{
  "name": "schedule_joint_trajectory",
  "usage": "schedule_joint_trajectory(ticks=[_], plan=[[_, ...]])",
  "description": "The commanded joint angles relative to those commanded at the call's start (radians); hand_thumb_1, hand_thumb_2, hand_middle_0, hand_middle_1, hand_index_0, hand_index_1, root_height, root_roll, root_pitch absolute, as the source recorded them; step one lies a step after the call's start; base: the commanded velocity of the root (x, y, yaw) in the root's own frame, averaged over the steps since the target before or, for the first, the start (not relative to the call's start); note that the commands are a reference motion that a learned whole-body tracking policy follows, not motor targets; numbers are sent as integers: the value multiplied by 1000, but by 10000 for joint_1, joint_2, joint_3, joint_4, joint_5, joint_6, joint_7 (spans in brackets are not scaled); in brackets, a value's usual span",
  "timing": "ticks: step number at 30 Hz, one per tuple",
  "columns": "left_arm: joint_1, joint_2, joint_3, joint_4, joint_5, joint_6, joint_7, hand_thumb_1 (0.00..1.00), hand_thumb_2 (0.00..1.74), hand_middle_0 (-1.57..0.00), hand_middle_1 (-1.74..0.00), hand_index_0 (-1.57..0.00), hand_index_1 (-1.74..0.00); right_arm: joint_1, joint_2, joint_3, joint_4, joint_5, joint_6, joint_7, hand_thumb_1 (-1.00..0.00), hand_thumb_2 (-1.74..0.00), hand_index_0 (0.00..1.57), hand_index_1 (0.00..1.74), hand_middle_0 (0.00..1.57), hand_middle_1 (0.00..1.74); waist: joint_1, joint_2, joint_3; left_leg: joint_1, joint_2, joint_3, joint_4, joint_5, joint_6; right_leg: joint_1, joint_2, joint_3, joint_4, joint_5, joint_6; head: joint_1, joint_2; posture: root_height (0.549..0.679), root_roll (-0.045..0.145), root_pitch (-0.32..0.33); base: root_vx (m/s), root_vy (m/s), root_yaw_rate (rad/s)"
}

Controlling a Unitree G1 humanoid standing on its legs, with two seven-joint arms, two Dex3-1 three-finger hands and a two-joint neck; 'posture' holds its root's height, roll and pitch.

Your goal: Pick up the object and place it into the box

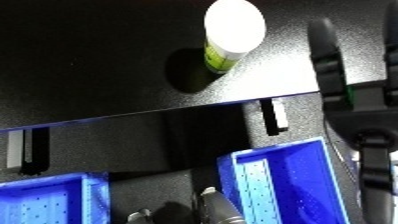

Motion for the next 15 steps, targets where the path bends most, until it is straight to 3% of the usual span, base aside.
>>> schedule_joint_trajectory(ticks=[1, 2, 3, 4, 7, 8, 9, 10, 15], plan=[[51, -12, 27, -35, -76, 5, 8, 0, 0, 0, 0, 0, 0, 20, -61, -133, 0, -374, -271, -388, 0, 0, 0, 0, 0, 0, -27, 5, 7, 13, -1, 14, -29, 17, 12, -10, 21, 14, -15, 11, -11, -41, 200, 608, 42, -46, 26, 28, -69], [51, -12, 27, -35, -76, 5, 8, 0, 0, 0, 0, 0, 0, 20, -61, -133, 0, -374, -271, -388, 0, 0, 0, 0, 0, 0, -27, 5, 7, 13, -1, 14, -29, 17, 12, -10, 21, 14, -15, 11, -11, -41, 200, 608, 42, -46, 26, 28, -69], [150, -33, 135, -113, -272, 18, 34, 0, 0, 0, 0, 0, 0, 58, -206, -382, -38, -1163, -706, -1195, 0, 0, 0, 0, 0, 0, -80, 15, 39, 35, 3, 43, -91, 55, 36, -30, 66, 39, -40, 31, -35, -53, 579, 609, 43, -45, 14, 28, -62], [193, -40, 206, -143, -363, 22, 42, 0, 0, 0, 0, 0, 0, 64, -294, -477, -64, -1541, -856, -1609, 0, 0, 0, 0, 0, 0, -99, 17, 60, 45, 4, 56, -123, 76, 45, -36, 89, 51, -57, 41, -49, -60, 720, 609, 43, -44, 10, 25, -56], [286, -79, 400, -186, -495, 59, 86, 0, 0, 0, 0, 0, 0, 33, -591, -662, -125, -2739, -873, -3004, 0, 0, 0, 0, 0, 0, -131, 23, 139, 66, 4, 86, -224, 143, 62, -47, 146, 77, -102, 65, -96, 30, 1093, 609, 44, -43, 1, 15, -20], [286, -79, 400, -186, -495, 59, 86, 0, 0, 0, 0, 0, 0, 33, -591, -662, -125, -2739, -873, -3004, 0, 0, 0, 0, 0, 0, -131, 23, 139, 66, 4, 86, -224, 143, 62, -47, 146, 77, -102, 65, -96, 30, 1093, 609, 44, -43, -1, 7, -5], [326, -117, 459, -160, -495, 101, 143, 0, 0, 0, 0, 0, 0, -39, -841, -639, -134, -3580, -595, -3984, 0, 0, 0, 0, 0, 0, -128, 24, 193, 88, -8, 92, -322, 201, 52, -39, 177, 90, -159, 84, -129, 144, 1376, 610, 44, -42, -1, 1, 16], [345, -132, 484, -146, -479, 127, 174, 0, 0, 0, 0, 0, 0, -88, -980, -587, -133, -3982, -388, -4437, 0, 0, 0, 0, 0, 0, -120, 25, 220, 102, -17, 93, -376, 232, 42, -31, 190, 97, -193, 93, -145, 218, 1504, 611, 45, -41, -1, 0, 22], [466, -111, 598, -187, -376, 151, 271, 0, 0, 0, 0, 0, 0, -409, -1695, 68, 28, -5062, 1085, -6014, 0, 0, 0, 0, 0, 0, -3, 35, 364, 137, -69, 53, -617, 411, -1, -49, 244, 121, -322, 135, -225, 600, 2125, 612, 45, -36, -11, -2, 23]])
